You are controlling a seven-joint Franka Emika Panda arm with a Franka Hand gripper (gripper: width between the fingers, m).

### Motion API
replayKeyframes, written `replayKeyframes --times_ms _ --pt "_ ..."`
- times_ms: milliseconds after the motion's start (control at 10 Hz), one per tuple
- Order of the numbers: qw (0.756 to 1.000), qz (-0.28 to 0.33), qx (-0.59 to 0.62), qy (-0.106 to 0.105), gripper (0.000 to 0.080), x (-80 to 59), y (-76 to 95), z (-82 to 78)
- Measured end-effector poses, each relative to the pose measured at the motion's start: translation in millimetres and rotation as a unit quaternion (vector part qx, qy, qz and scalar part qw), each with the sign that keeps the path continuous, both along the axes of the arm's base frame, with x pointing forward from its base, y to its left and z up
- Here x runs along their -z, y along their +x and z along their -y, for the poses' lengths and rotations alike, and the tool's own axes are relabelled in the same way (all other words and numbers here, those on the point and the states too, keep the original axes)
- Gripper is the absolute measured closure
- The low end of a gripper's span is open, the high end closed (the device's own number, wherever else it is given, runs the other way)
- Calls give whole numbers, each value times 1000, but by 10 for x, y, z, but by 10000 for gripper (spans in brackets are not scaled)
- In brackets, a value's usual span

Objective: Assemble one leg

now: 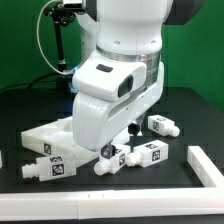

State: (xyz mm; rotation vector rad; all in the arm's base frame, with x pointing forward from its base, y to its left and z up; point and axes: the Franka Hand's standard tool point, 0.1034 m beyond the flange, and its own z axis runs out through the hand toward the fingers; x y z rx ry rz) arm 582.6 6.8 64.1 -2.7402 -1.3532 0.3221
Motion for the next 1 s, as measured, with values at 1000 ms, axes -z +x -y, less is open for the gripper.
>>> replayKeyframes --times_ms 1000 --pt "996 94 2 10 150 -15 -344 -170"
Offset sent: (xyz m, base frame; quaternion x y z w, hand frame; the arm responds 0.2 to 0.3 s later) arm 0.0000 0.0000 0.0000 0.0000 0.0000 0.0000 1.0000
